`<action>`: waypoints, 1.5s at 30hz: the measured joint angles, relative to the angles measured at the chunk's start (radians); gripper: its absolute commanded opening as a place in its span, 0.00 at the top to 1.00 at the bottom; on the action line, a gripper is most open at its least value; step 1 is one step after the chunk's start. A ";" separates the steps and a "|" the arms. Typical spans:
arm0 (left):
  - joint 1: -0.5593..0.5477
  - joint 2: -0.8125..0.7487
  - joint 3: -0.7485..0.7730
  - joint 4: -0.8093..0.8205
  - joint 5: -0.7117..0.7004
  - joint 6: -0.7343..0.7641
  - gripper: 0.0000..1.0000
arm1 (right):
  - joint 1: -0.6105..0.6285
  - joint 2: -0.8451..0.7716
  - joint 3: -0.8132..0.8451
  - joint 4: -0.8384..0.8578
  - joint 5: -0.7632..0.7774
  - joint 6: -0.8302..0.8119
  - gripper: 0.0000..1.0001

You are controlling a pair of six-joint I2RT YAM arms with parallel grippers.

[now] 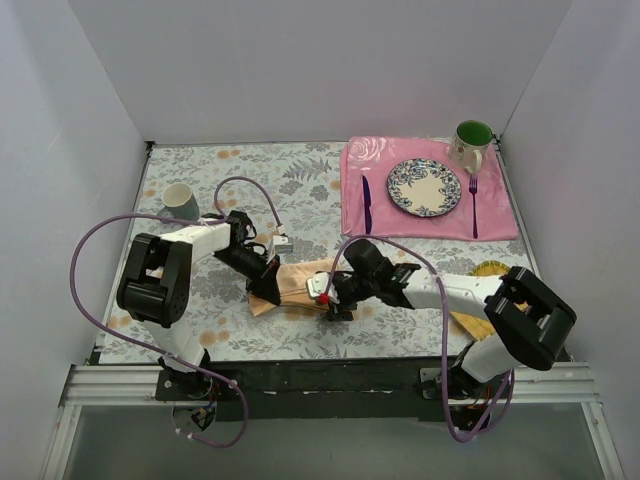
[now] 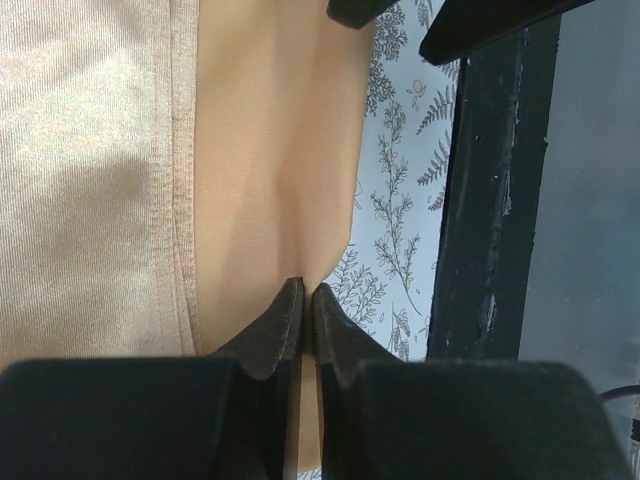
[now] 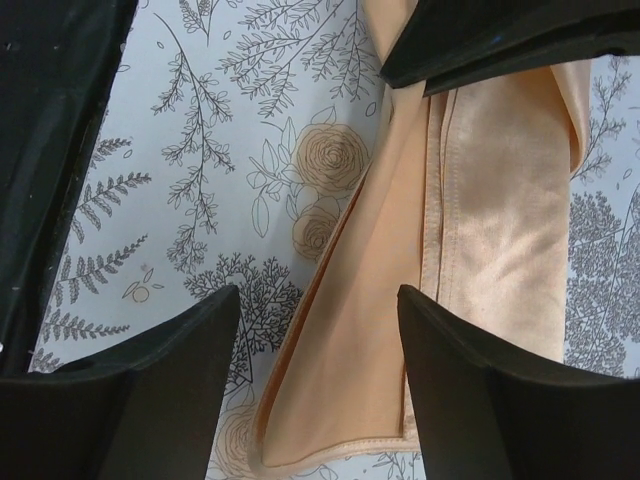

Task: Fold the napkin into a case and place the utensils inside
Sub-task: Stuff the top corner of the smaller-rectangle-folded napkin into the folded napkin.

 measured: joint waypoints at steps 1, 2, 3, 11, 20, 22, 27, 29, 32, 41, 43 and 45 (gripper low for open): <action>0.004 0.001 0.002 -0.005 0.005 0.005 1.00 | 0.006 0.005 0.000 0.008 0.007 -0.003 0.37; 0.006 0.002 0.003 -0.008 0.008 0.007 1.00 | 0.010 0.011 0.000 0.011 0.012 -0.005 0.45; 0.007 0.003 0.004 -0.015 0.010 0.011 1.00 | 0.016 0.021 0.000 0.012 0.022 -0.007 0.47; 0.011 0.005 0.005 -0.034 0.027 0.028 1.00 | 0.021 0.098 0.023 -0.017 0.086 -0.015 0.98; 0.028 -0.015 0.021 -0.054 0.035 0.005 0.77 | 0.021 0.128 0.090 -0.087 0.093 -0.016 0.99; 0.051 -0.043 0.047 -0.066 0.053 -0.021 0.68 | 0.021 0.136 0.105 -0.106 0.087 -0.016 0.99; 0.133 -0.150 0.090 -0.054 0.090 -0.102 0.63 | 0.021 0.148 0.134 -0.148 0.070 -0.018 0.99; 0.157 -0.187 0.085 -0.028 0.089 -0.155 0.67 | 0.021 0.152 0.141 -0.158 0.063 -0.018 0.99; 0.199 -0.216 0.060 0.029 0.084 -0.228 0.77 | 0.021 0.157 0.154 -0.180 0.051 -0.019 0.99; 0.259 -0.139 -0.013 0.122 -0.039 -0.276 0.87 | -0.006 0.261 0.333 -0.343 -0.059 -0.019 0.99; 0.259 -0.124 -0.022 0.131 -0.060 -0.263 0.88 | -0.027 0.299 0.385 -0.392 -0.099 -0.019 0.99; 0.259 -0.113 -0.029 0.139 -0.081 -0.248 0.89 | -0.054 0.338 0.436 -0.449 -0.143 -0.020 0.99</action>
